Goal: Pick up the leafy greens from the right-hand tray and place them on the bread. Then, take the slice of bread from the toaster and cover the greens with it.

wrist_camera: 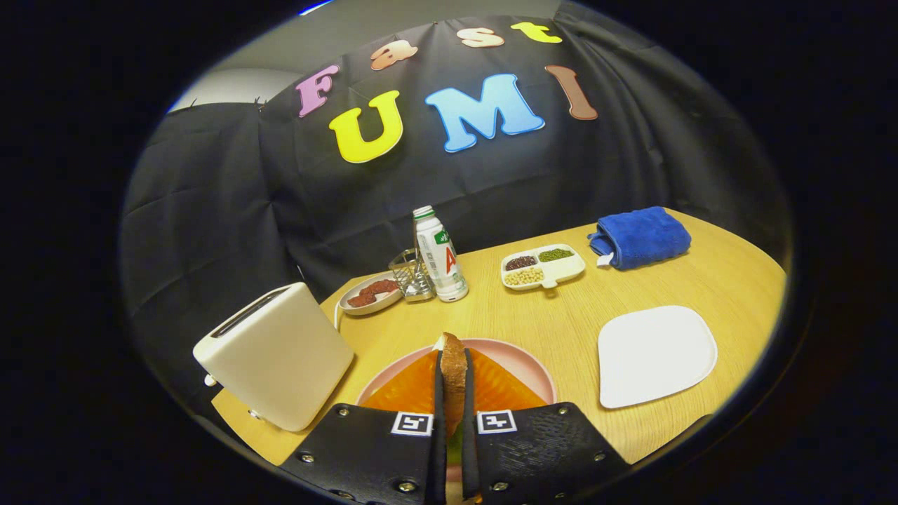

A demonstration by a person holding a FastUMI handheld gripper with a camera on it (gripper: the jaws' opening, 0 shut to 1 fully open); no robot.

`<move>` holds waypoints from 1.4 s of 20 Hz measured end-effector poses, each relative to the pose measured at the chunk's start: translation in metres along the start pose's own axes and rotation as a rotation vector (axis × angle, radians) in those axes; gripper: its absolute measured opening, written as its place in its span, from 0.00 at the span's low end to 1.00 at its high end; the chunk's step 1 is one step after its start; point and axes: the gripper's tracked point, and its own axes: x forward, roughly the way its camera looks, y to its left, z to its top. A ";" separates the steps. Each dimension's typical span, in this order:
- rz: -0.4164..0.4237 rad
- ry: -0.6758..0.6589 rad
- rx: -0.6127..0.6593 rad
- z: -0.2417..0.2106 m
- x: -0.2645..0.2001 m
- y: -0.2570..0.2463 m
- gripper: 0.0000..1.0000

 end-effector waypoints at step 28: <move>-0.073 0.018 -0.195 -0.019 0.008 -0.016 0.99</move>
